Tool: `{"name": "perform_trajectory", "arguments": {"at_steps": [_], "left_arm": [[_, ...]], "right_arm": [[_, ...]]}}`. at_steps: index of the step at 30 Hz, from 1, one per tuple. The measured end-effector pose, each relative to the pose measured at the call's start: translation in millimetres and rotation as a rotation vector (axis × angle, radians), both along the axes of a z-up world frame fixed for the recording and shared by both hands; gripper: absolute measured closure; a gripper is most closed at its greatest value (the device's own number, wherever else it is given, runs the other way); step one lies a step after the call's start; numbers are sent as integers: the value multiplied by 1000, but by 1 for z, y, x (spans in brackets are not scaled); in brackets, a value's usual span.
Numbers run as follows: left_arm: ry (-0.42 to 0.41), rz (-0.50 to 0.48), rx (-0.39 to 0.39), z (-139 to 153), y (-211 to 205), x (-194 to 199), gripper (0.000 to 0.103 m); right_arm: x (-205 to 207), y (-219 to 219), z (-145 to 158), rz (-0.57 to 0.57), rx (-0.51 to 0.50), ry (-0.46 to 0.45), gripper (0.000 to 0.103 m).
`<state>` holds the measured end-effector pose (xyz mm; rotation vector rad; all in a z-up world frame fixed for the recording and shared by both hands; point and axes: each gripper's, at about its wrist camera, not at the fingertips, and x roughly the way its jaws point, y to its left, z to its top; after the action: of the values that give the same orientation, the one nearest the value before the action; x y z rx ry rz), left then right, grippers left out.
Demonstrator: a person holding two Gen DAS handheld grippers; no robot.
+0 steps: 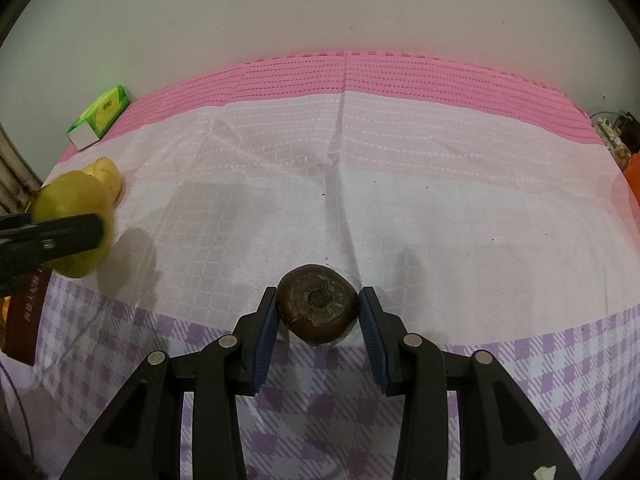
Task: Organize fruits
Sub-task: 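Carry the green pear over the gold tin with the left gripper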
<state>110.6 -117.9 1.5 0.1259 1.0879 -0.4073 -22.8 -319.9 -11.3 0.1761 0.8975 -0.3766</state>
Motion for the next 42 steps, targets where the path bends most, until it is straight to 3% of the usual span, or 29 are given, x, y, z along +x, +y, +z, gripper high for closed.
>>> {"name": "perform_trajectory", "arguments": {"at_steps": [10,23,31,42], "left_arm": [[-72,120,20,37,85,-18,31],[-69,352,71,29,202,-18,31],[-28,407,82,15,235,-19,31],[1,421,76,1,246,-20,31]], "right_arm": [[1,2,-1,-3,-18,1,65],[1,5,-1,-5,-40,6,65],[2,6,-2,-9,-51,10,65],[3,7,-2,-11,-60,14,65]]}}
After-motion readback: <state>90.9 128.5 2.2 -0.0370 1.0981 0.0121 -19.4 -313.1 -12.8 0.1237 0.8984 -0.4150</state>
